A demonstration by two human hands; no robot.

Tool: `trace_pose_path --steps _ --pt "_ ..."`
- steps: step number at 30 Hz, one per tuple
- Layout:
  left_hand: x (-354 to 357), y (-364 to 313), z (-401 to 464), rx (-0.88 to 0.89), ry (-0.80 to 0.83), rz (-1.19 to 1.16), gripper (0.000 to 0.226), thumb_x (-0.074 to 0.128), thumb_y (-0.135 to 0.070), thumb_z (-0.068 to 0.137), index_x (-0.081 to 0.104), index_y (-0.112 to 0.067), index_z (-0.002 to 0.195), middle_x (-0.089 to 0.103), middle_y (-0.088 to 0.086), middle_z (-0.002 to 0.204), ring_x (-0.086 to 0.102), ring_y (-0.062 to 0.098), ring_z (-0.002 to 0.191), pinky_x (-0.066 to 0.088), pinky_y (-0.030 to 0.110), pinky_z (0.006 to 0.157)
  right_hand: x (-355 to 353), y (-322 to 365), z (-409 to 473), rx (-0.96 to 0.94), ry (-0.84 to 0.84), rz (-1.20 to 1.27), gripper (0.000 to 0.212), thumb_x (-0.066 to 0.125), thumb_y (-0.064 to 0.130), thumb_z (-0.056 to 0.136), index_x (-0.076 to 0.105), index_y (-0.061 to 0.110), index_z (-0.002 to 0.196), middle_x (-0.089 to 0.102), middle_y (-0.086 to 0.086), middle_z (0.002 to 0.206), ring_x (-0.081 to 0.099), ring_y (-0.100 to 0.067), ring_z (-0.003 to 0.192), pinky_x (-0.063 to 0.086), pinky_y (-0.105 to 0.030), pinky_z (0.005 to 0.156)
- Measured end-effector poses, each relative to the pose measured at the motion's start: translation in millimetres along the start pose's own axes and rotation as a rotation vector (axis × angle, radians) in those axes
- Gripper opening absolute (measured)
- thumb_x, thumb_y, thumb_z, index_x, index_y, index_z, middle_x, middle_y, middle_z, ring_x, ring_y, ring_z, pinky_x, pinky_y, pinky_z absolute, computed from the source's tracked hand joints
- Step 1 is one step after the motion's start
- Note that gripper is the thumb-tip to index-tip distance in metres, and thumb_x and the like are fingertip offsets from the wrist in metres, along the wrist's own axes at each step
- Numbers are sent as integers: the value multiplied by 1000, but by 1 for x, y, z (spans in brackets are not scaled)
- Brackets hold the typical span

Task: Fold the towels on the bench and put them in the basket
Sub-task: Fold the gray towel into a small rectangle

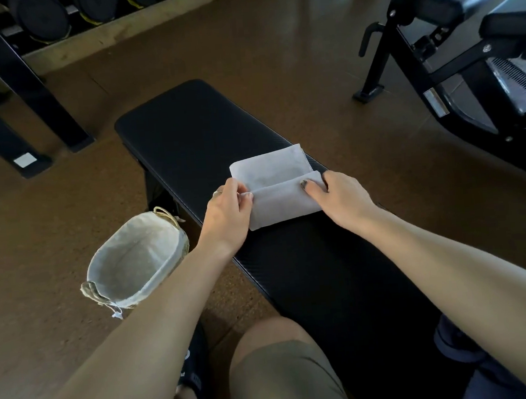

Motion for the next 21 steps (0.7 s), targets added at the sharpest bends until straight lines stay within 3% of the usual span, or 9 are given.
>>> trace_pose_path --steps 4,7,9,12,16,19,21 --pt "1 -7 -1 7 10 69 9 46 -24 107 48 -19 100 54 3 105 47 9 88 35 18 65 4 -1 -2 -2 -103 9 40 51 52 102 48 15 115 53 0 106 55 -13 83 42 -25 64" --pt "2 -14 -4 15 23 207 12 39 -27 108 45 -17 111 48 5 112 52 17 89 40 27 69 1 2 -6 -73 -194 -31 37 58 45 101 43 15 116 45 -2 108 52 -13 78 38 -23 59" --pt "1 -18 -3 46 -21 448 14 38 -26 107 43 -16 115 43 7 111 53 22 89 43 35 73 -3 7 -8 -240 -286 -195 31 59 38 100 44 15 114 44 -4 108 53 -16 82 43 -27 67" --pt "0 -24 -5 288 -104 742 21 48 -11 96 45 -18 116 45 9 117 49 27 99 43 37 82 -5 13 -8 -597 -368 -456 24 71 19 90 54 15 108 53 -9 109 55 -25 92 49 -39 79" --pt "8 -34 -12 690 27 924 29 42 -5 89 54 -14 114 56 6 109 55 24 95 49 36 78 -7 13 -6 -809 -256 -598 28 72 11 84 65 18 110 62 -4 111 57 -27 107 48 -43 96" --pt "3 -32 -6 770 34 883 19 46 -6 88 59 -11 100 60 6 95 58 24 81 49 35 68 -17 10 -9 -789 -157 -524 30 58 18 92 63 21 121 59 1 119 56 -21 115 43 -38 106" --pt "0 -29 -7 770 82 836 22 45 -23 92 59 -10 103 60 7 98 57 25 83 50 36 71 -21 7 -11 -768 -87 -487 36 54 26 91 58 22 127 55 3 124 54 -18 118 42 -36 108"
Point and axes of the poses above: each hand's wrist, its own z-axis towards the middle knuckle, its own x-axis out of the palm, y = z × x, the point moved 2 cm from there along z, towards the middle knuckle
